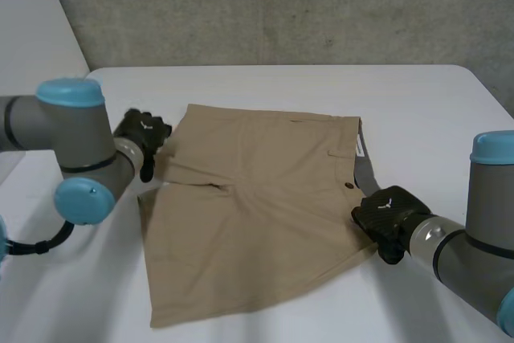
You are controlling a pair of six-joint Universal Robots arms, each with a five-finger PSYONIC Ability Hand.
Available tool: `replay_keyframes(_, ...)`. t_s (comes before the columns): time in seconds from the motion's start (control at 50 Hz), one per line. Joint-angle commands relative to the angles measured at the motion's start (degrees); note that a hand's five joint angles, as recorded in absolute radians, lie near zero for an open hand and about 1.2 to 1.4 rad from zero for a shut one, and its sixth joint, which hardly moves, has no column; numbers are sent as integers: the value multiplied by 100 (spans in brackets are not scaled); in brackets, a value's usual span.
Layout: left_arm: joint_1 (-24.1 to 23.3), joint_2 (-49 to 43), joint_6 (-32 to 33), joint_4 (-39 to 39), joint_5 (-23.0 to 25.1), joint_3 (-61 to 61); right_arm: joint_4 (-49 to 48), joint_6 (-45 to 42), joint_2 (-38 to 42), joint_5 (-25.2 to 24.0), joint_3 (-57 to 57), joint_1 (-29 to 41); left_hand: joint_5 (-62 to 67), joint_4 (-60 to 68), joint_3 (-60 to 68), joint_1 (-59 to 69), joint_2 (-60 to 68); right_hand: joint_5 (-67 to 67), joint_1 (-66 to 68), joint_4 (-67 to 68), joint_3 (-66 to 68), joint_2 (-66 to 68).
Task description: Fold the shorts.
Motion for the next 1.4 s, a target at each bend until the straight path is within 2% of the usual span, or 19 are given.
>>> replay_keyframes(0.02, -18, 1966, -1097, -65, -34, -1464, -13, 185, -33, 43, -359, -29, 161, 130, 74, 35, 101, 1363, 2309, 1171, 1161, 1212)
replay_keyframes(0.1, -88, 2829, -1924, -442, 9, -2422, -4, 781, -6, 60, -693, -11, 312, 281, 225, 186, 252, 1363, 2309, 1171, 1161, 1212)
replay_keyframes(0.16, -264, 3226, -2303, -768, 36, -2986, 13, 1344, 64, 16, -983, -46, 465, 434, 378, 338, 405, 1363, 2309, 1171, 1161, 1212)
replay_keyframes(0.26, -904, 3657, -2813, -1129, 45, -3970, 22, 1863, 345, -19, -1317, -20, 732, 701, 645, 606, 672, 1363, 2309, 1171, 1161, 1212)
replay_keyframes(0.46, -1732, 3518, -3385, -928, -8, -4561, 5, 1978, 433, 8, -1502, 165, 885, 854, 798, 759, 825, 1363, 2309, 1171, 1161, 1212)
replay_keyframes(0.56, -1995, 3131, -3675, -384, -191, -4500, 14, 2013, 416, 16, -1476, 182, 885, 854, 798, 759, 825, 1363, 2309, 1171, 1161, 1212)
replay_keyframes(0.7, -2154, 2701, -3702, -22, -780, -4351, 5, 2013, 398, 16, -1388, 182, 935, 904, 848, 809, 875, 1363, 2309, 1171, 1161, 1212)
replay_keyframes(0.84, -2286, 2322, -3711, 162, -992, -4210, 5, 2013, 372, 16, -1361, 165, 1758, 1727, 1671, 1632, 1698, 1363, 2309, 1171, 1161, 1212)
replay_keyframes(0.94, -2286, 2234, -3676, 356, -1045, -4166, -4, 2013, 363, 52, -1361, 121, 3068, 3037, 2981, 2942, 3008, 1363, 2309, 1171, 1161, 1212)
replay_keyframes(1.06, -2277, 2374, -3641, 417, -1361, -4104, -4, 2004, 363, 60, -1361, 94, 6044, 6013, 5957, 5918, 5984, 1363, 2309, 1171, 1161, 1212)
replay_keyframes(1.16, -2225, 2875, -3597, 409, -1485, -4078, 13, 1934, 337, 87, -1361, 94, 6047, 6016, 5960, 5921, 5987, 1363, 2309, 1171, 1161, 1212)
replay_keyframes(1.28, -2172, 3613, -3000, 154, -1432, -4069, 198, 1627, 38, 78, -1326, 165, 6047, 6016, 5960, 5921, 5987, 1363, 2309, 1171, 1161, 1212)
replay_keyframes(1.4, -2163, 4245, -2253, -644, -1397, -4104, 953, 345, -463, 69, -1037, 103, 6047, 6016, 5960, 5921, 5987, 1363, 2309, 1171, 1161, 1212)
